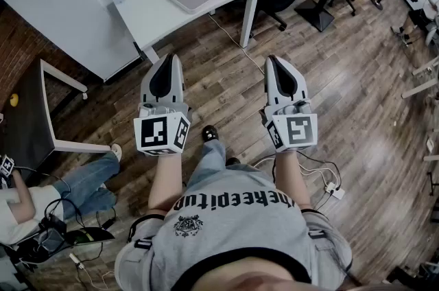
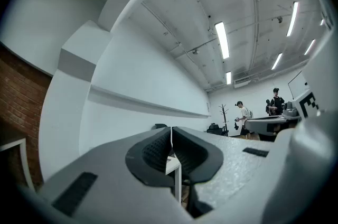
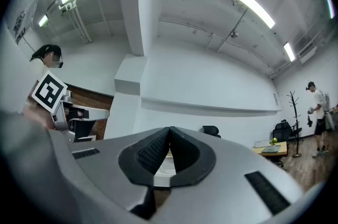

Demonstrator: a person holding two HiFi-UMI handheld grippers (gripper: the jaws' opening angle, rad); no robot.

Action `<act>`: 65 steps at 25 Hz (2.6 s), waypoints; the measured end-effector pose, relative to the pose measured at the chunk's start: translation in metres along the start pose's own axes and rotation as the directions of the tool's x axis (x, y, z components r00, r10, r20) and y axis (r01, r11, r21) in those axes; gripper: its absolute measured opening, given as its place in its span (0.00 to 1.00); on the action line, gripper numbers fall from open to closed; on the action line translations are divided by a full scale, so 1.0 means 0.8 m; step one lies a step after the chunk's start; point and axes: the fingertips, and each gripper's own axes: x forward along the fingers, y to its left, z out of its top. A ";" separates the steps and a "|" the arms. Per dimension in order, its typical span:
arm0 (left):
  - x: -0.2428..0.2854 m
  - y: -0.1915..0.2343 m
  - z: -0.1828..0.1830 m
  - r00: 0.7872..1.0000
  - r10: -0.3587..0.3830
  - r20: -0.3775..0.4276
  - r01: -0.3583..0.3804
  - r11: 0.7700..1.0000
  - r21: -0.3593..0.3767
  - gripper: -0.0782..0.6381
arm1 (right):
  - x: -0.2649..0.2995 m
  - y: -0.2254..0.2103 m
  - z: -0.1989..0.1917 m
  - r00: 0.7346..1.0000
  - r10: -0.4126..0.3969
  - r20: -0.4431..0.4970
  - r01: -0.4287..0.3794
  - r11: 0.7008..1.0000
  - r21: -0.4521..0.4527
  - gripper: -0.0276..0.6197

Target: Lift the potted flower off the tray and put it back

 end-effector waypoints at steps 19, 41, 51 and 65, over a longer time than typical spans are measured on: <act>0.071 0.011 -0.017 0.996 -0.080 -0.033 0.080 0.997 -0.001 0.23 | 0.064 -0.016 -0.013 1.000 0.012 0.017 -0.013 1.000 0.026 0.05; 0.253 0.091 -0.055 0.985 -0.163 -0.049 0.162 0.986 -0.022 0.56 | 0.254 -0.057 -0.050 0.999 -0.002 0.035 0.001 0.999 0.036 0.05; 0.295 0.144 -0.075 0.983 -0.167 -0.070 0.166 0.986 -0.023 0.56 | 0.317 -0.048 -0.068 0.999 -0.015 0.033 0.014 0.999 0.042 0.05; 0.354 0.176 -0.112 0.978 -0.176 -0.111 0.172 0.984 -0.050 0.56 | 0.382 -0.058 -0.101 1.000 -0.004 -0.001 0.004 0.999 0.048 0.05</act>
